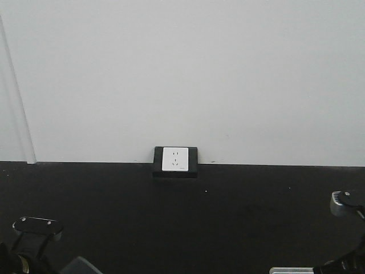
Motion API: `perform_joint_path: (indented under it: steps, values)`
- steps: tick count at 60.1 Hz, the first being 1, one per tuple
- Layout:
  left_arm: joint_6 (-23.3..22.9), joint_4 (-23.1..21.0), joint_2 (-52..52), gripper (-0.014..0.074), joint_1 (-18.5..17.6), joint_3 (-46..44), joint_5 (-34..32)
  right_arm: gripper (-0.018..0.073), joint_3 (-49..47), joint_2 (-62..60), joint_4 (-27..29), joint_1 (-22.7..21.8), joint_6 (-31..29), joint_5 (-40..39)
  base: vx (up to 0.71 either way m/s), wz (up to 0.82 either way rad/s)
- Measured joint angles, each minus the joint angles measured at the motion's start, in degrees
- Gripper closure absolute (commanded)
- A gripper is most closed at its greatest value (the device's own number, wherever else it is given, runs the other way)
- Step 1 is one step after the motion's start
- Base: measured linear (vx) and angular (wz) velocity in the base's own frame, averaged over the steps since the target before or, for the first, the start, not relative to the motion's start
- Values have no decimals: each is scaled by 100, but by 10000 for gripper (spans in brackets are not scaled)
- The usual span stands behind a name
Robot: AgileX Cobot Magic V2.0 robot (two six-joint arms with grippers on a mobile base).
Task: Wipe beaker with gray cloth and return to tray
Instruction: 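Separate the grippers and lower the beaker back onto the silver tray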
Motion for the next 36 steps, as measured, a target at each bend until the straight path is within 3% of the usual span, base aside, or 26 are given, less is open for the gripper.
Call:
perform_joint_path:
  steps: [20,36]
  values:
    - [115,29,-565,45,0,-770,1006,567,0,139,-123,0,112,27,0,0]
    - [154,29,-1665,62,0,-921,1219,567,0,1023,-243,0,275,-89,0,0]
